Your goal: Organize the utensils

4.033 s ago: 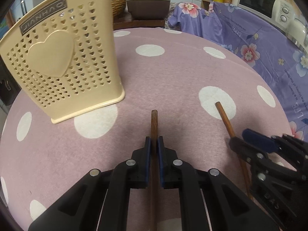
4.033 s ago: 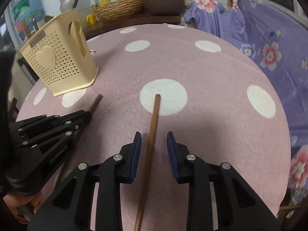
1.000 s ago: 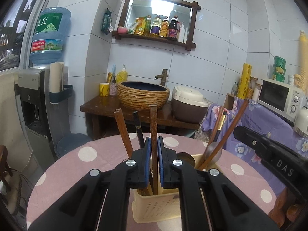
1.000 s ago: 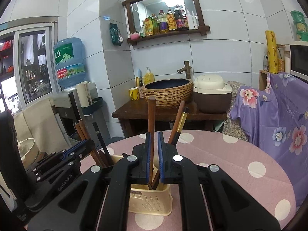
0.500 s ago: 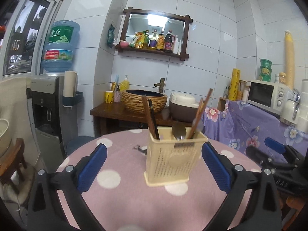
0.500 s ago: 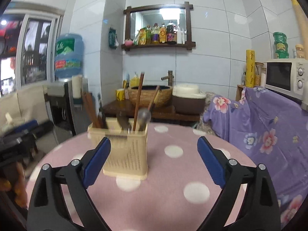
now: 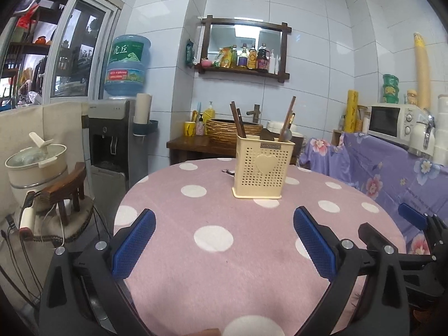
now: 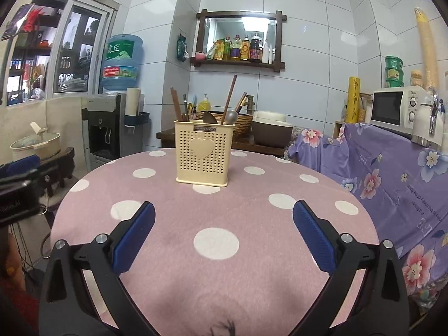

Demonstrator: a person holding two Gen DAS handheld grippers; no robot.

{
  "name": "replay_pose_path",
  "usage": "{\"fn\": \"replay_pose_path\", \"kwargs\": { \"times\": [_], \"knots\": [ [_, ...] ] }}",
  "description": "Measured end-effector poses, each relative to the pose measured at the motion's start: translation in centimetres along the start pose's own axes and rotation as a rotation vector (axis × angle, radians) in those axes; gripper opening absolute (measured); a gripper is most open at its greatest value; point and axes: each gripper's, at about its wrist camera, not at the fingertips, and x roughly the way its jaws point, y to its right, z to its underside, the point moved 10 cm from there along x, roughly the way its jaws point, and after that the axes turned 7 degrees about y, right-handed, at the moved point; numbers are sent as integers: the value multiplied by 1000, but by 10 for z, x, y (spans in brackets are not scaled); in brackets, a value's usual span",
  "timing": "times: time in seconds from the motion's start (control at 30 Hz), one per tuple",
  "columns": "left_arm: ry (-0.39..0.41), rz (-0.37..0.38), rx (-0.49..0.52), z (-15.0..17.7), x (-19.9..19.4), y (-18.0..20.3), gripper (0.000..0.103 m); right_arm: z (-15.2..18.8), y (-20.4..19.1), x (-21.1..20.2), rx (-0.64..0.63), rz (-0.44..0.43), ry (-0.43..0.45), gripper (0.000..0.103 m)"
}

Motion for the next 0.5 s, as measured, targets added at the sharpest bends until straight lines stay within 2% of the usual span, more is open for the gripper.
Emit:
{"fn": "replay_pose_path", "kwargs": {
  "times": [0.17,0.5],
  "knots": [
    [22,-18,-20,-4,-10,-7,98,1,-4,-15,14,-33,-6,97],
    [42,3,-21,-3,-20,-2,98,-8,-7,-21,22,-54,25,97]
  ]
}}
